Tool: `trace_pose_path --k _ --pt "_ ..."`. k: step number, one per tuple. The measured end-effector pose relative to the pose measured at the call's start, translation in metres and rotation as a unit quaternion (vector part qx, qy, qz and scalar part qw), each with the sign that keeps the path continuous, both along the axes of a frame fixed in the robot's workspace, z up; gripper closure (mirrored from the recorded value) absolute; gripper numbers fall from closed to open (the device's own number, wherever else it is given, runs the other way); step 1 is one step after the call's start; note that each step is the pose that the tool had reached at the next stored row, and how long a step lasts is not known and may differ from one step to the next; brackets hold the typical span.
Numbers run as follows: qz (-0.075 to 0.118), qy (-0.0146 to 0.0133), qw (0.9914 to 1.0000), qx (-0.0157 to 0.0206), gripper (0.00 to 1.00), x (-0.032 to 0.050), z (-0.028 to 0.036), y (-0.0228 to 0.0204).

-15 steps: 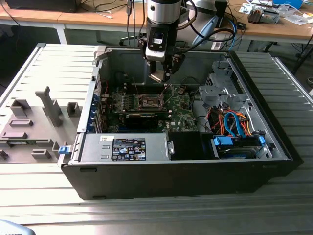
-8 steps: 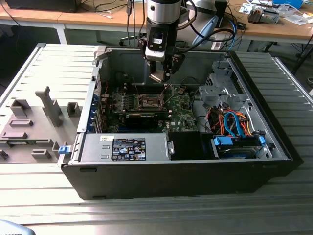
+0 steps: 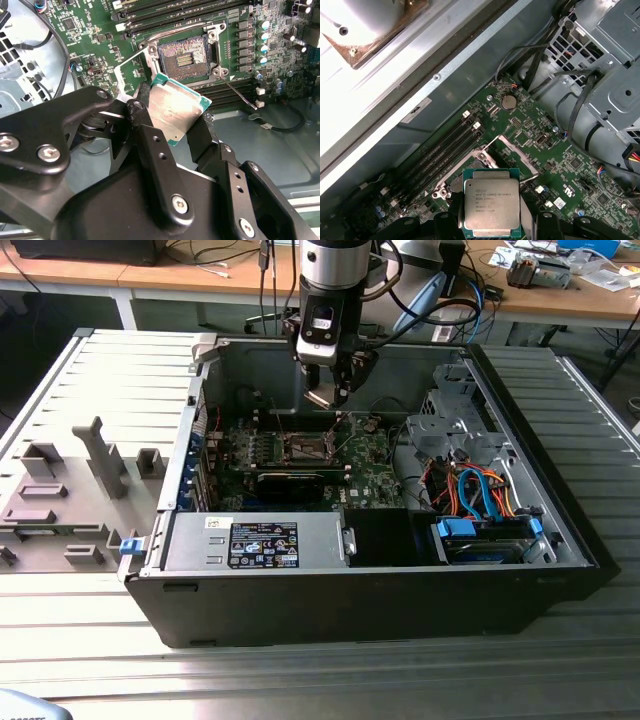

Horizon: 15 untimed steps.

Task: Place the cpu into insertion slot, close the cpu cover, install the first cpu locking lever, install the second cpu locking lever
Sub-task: 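Place the cpu into insertion slot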

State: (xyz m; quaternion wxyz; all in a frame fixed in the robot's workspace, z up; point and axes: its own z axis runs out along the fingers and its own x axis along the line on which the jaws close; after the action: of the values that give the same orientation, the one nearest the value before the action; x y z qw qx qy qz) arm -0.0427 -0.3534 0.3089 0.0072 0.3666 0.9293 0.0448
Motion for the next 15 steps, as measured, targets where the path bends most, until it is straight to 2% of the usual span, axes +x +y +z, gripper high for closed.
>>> trace_pose_path --k 15 --pt "-0.006 0.0 0.99998 -0.0001 0.46 0.0 0.0 0.0"
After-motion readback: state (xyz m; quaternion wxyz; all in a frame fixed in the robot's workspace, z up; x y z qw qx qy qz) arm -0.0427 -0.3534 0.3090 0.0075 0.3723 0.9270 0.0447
